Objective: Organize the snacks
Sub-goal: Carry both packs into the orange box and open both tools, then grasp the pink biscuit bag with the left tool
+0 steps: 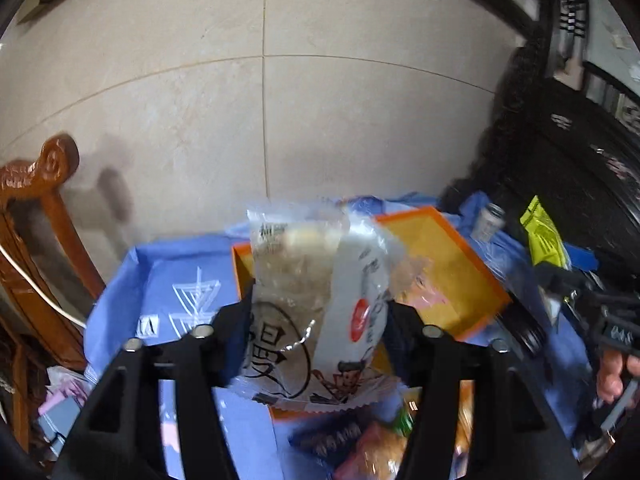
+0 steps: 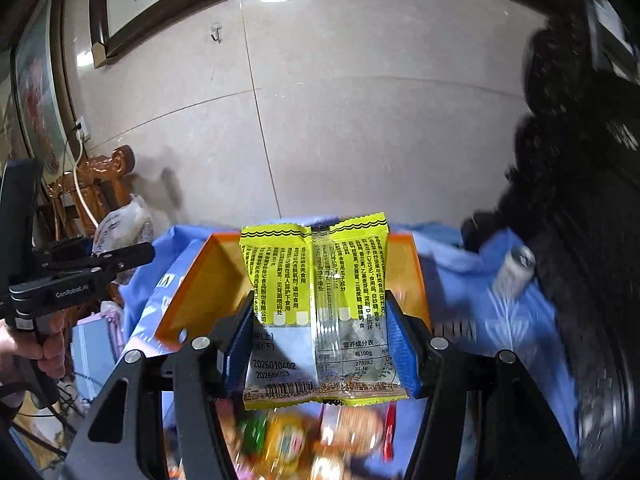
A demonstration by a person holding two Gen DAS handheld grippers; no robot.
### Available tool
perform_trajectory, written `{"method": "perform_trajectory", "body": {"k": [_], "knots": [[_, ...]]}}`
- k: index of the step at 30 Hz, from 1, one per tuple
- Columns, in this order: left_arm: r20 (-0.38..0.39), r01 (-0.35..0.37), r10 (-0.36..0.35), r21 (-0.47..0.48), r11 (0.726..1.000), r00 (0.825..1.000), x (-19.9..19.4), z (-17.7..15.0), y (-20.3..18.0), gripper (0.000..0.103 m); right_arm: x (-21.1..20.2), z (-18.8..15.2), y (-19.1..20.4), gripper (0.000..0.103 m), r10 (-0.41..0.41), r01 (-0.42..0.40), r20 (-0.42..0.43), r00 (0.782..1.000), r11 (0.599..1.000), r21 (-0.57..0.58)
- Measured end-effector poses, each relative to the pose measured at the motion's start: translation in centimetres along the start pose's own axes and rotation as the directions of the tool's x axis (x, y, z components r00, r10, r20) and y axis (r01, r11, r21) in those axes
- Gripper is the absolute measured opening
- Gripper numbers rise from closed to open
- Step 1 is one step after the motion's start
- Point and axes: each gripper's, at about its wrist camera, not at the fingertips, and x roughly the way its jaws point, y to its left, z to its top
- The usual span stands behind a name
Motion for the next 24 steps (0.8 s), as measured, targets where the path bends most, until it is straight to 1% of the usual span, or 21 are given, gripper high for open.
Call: {"method": "perform_trajectory", "body": {"k": [1,2,3,5,6,7,10,13,17,20,22,24], "knots": [[-0.004,-0.043,0.043,-0.014,0.999,0.999,0.6,0.8,-0.1,0.099,0.9,0.8,-0.1,0.07,-0.002,0.002,-0.008,1.0,1.0,0.0],[0.003,-0.078,0.078,-0.024,0.997,0.997,0.7,1.2,0.0,0.099,1.5,1.5,-0.1,0.077,-0.004,0.004,-0.018,1.0,1.0,0.01],[0.009,-0.113,0.113,-0.032,0.993,0.994,0.7,1.6,-0.1,0.099,1.6,2.0,-0.1,0.081,-0.004,0.004,-0.019,1.0,1.0,0.022],[0.014,-0.111,0.111,-0.023,0.994,0.994,0.2,1.6,-0.2,0.099,0.8,2.1,0.1,0.097,0.004,-0.004,0.001,1.0,0.999,0.034],[0.019,-0.105,0.105,-0.017,0.994,0.994,-0.2,1.2,-0.2,0.099,0.1,1.8,0.3,0.099,0.003,-0.003,0.019,1.0,0.999,0.034],[0.022,-0.1,0.1,-0.014,0.995,0.995,-0.5,0.6,-0.2,0.099,-0.4,1.3,0.4,0.099,0.005,-0.006,0.026,1.0,0.999,0.035],[-0.004,-0.087,0.087,-0.002,0.996,0.996,-1.3,-2.0,0.1,0.099,-1.4,-0.7,0.5,0.099,0.015,-0.015,-0.002,1.0,0.999,0.052],[-0.035,-0.107,0.107,-0.003,0.994,0.994,-2.2,-5.4,0.5,0.099,-2.4,-3.5,0.4,0.099,0.0,0.003,-0.045,0.999,0.997,0.073],[-0.07,-0.087,0.084,-0.029,0.996,0.994,-3.5,-10.2,1.1,0.099,-3.5,-7.9,0.5,0.099,-0.029,0.042,-0.127,0.991,0.994,0.104],[-0.097,-0.081,0.077,-0.034,0.996,0.992,-4.3,-13.0,0.9,0.099,-3.9,-11.6,0.6,0.099,-0.054,0.082,-0.196,0.979,0.987,0.14],[-0.111,-0.079,0.074,-0.038,0.996,0.991,-4.7,-14.5,0.9,0.099,-3.6,-13.8,0.8,0.099,-0.053,0.098,-0.256,0.965,0.982,0.164],[-0.132,-0.082,0.076,-0.039,0.996,0.988,-5.1,-16.0,0.8,0.099,-3.0,-16.2,1.2,0.099,-0.055,0.121,-0.333,0.941,0.976,0.18]]}}
